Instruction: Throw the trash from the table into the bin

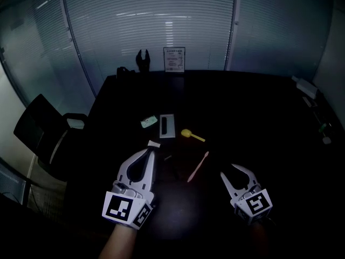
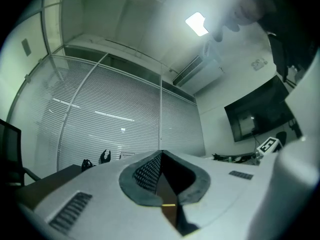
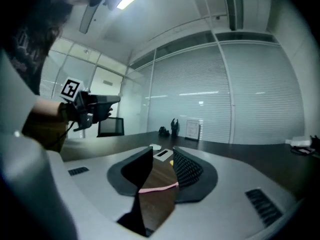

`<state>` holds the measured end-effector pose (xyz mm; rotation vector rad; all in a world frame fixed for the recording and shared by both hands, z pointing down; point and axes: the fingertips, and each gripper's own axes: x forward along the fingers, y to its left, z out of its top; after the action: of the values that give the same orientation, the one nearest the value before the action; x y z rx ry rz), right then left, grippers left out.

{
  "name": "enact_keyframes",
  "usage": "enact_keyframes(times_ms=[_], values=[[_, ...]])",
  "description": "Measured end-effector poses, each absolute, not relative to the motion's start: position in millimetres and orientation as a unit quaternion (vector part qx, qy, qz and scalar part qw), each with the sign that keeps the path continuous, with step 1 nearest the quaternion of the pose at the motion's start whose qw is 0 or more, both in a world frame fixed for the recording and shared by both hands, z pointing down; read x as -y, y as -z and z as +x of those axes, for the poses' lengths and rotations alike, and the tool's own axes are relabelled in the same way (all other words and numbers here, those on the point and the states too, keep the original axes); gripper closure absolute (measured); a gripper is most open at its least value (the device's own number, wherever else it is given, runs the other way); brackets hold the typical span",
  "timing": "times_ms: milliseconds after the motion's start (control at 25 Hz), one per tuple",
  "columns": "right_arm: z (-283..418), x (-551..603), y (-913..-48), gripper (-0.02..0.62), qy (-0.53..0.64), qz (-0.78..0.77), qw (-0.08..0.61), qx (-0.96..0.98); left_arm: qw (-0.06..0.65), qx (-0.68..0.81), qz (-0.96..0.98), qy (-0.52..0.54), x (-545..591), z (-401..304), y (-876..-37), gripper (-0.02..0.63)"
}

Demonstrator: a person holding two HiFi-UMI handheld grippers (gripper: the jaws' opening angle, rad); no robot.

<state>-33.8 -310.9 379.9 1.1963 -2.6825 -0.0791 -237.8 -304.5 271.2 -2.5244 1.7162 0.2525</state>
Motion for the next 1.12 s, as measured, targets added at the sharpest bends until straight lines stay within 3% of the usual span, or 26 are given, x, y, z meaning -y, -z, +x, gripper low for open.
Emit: enact_keyframes(times_ms=[80,400,880,1120], values=[[-40.2,305.3,-409.8,0.466,0.026,0.356,0.158,0.921,0.036,-0.559,-0.824,-0.08,308.9,-238.4,-275.6,0.606],[-42.1,268.5,-522.3,0.448,-0.017,0.181,0.363,0.914,0.023,-0.56,-0.826,-0.067,315.7,-246.7,-288.7,0.606],[-21.2,254.0,-577.1,0.443,0.086,0.007,0.562,0.823,0.012,-0.576,-0.815,-0.059,319.3,-267.3,-300.4,0.606],[-20.6,259.1,-589.3,0.443,0.058,-0.024,0.589,0.806,0.008,-0.578,-0.814,-0.055,319.4,-270.5,-303.8,0.606]])
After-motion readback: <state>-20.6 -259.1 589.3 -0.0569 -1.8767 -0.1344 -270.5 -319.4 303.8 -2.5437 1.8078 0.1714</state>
